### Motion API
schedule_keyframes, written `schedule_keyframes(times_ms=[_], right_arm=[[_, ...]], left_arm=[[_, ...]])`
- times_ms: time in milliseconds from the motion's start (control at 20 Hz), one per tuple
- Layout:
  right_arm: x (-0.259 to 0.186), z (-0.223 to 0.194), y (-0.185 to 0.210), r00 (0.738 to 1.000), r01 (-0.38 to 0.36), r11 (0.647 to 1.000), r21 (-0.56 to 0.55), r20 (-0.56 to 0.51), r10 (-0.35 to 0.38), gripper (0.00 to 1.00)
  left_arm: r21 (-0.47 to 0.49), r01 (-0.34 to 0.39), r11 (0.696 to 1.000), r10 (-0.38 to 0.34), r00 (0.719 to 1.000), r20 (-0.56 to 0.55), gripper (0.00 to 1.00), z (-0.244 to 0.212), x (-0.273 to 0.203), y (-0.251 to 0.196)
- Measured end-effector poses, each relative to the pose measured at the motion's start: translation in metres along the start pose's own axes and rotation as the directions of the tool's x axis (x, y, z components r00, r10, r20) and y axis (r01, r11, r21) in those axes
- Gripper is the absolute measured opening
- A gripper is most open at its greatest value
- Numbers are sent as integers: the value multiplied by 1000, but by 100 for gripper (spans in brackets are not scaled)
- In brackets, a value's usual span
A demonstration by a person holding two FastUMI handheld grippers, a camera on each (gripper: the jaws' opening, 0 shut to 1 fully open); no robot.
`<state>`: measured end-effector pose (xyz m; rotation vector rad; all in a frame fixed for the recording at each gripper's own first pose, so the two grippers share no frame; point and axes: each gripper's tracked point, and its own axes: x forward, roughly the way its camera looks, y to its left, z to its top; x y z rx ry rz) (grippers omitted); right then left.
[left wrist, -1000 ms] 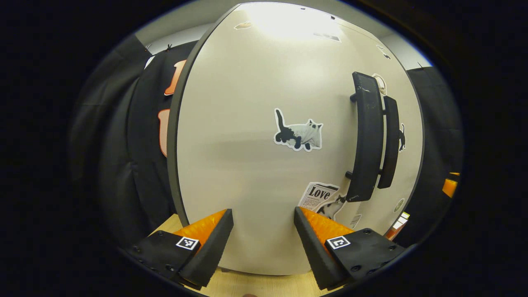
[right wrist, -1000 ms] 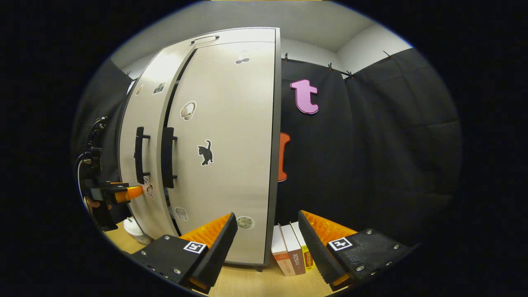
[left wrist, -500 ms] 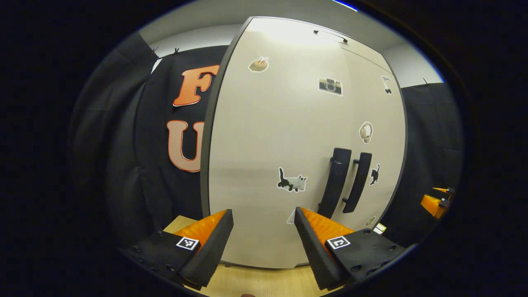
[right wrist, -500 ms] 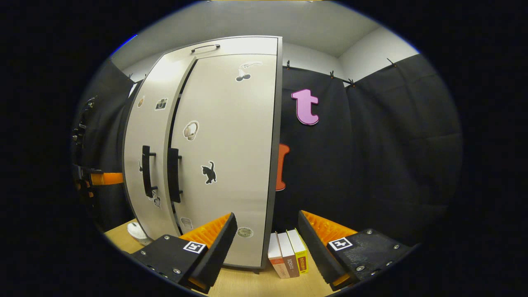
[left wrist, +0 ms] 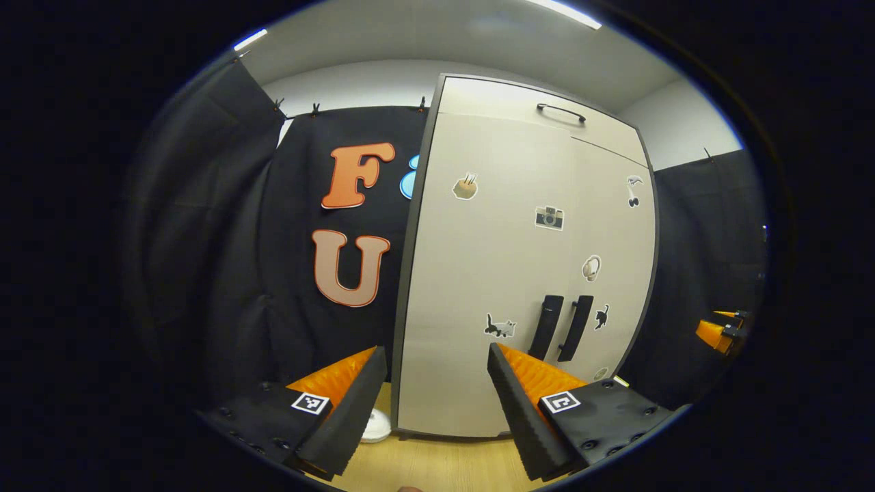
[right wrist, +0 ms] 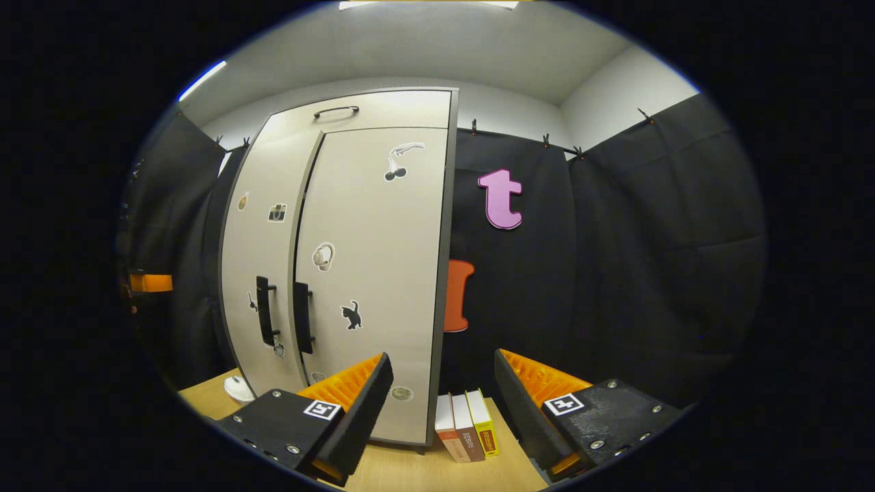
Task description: Grab one shoe with the right hand and put it into the shoe cabinet, grab the other shoe with the left hand and put it into the shoe cabinet; then close the right door with the right hand and the left door with the left hand.
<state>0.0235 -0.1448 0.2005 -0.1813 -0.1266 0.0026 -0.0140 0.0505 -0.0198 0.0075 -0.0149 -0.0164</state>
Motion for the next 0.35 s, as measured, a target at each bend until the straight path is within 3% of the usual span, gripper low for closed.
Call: schedule_keyframes(times_ms=[300,350], right_arm=[[-15,-2,-8,1000,5,1000,-17,0,-5,93],[-16,-3,-8,1000,1,1000,-16,-3,-1,98]], left_arm=[[3,-48,999,48,998,33,97,8,-36,15],[-2,-50,999,50,998,39,97,9,-40,16]])
